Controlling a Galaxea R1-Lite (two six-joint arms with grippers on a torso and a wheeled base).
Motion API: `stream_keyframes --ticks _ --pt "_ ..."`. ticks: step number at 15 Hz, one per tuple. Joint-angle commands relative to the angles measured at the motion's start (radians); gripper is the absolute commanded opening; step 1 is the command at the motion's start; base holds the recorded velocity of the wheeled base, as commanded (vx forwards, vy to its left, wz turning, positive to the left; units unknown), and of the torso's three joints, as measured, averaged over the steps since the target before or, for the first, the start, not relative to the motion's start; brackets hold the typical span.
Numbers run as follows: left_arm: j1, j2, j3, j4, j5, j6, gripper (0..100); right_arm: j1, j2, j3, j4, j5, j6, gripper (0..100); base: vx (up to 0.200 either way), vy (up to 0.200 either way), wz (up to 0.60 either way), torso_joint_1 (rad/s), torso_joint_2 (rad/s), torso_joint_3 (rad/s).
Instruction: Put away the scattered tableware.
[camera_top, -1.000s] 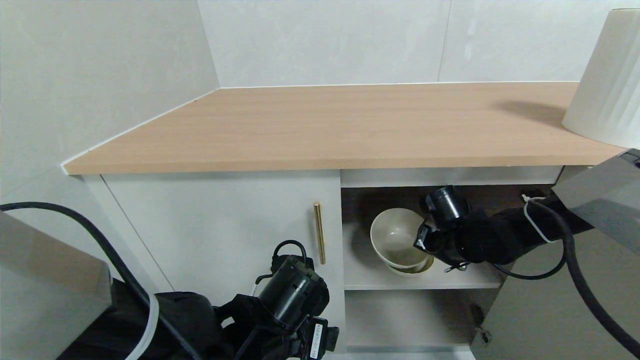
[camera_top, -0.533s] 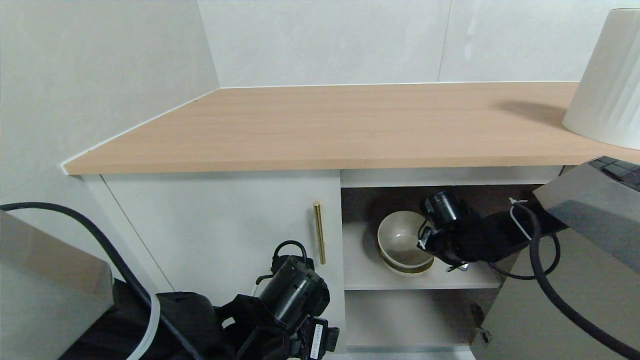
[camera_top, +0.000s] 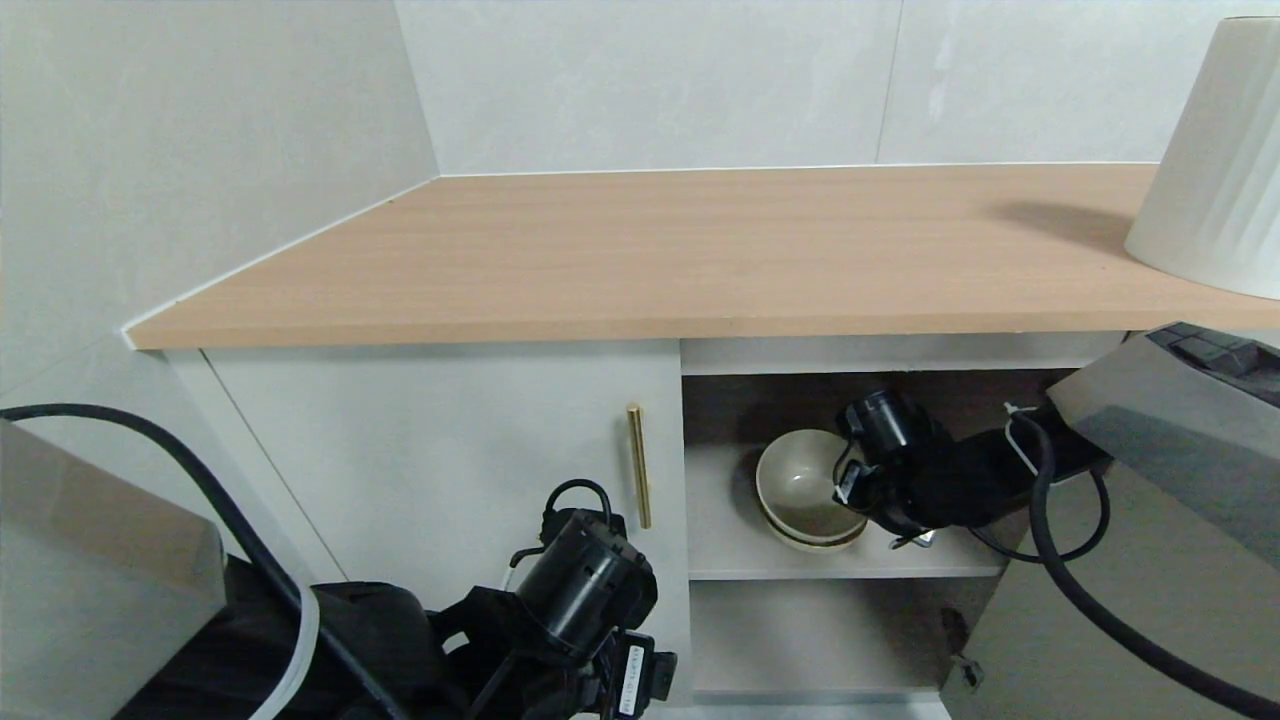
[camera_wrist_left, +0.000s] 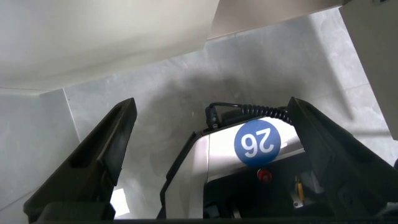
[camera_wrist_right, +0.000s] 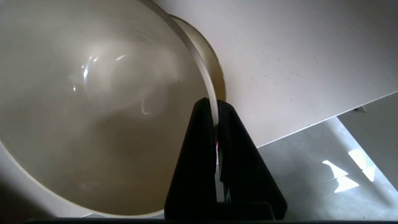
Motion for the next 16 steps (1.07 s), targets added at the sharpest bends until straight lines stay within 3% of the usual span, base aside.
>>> stream_keyframes --ticks 1,4,5,10,13,16 --pt "0.0 0.002 -0.001 -0.001 0.0 0.0 100 0.001 0.002 -0.001 0.0 0.0 0.0 0 0.0 0.0 0.0 0.0 0.0 0.0" --pt "0.0 0.002 -0.001 -0.001 0.0 0.0 100 0.001 0.0 -0.001 0.0 0.0 0.0 0 0.0 0.0 0.0 0.0 0.0 0.0" --pt "0.0 0.002 -0.001 -0.001 0.0 0.0 100 0.001 0.0 -0.001 0.001 0.0 0.0 100 0.0 0.0 0.0 0.0 0.0 0.0" --pt "0.001 0.0 -0.002 -0.001 0.0 0.0 100 0.007 -0.003 0.006 0.004 0.0 -0.003 100 0.0 0.0 0.0 0.0 0.0 0.0" --pt "0.029 -0.031 -0.001 0.006 0.002 0.001 100 0.025 -0.052 0.044 0.007 0.004 -0.034 100 0.0 0.0 0.0 0.0 0.0 0.0" --pt "0.052 -0.124 -0.004 0.114 0.008 0.003 100 0.087 -0.168 0.145 0.02 0.014 -0.137 100 0.0 0.0 0.0 0.0 0.0 0.0"
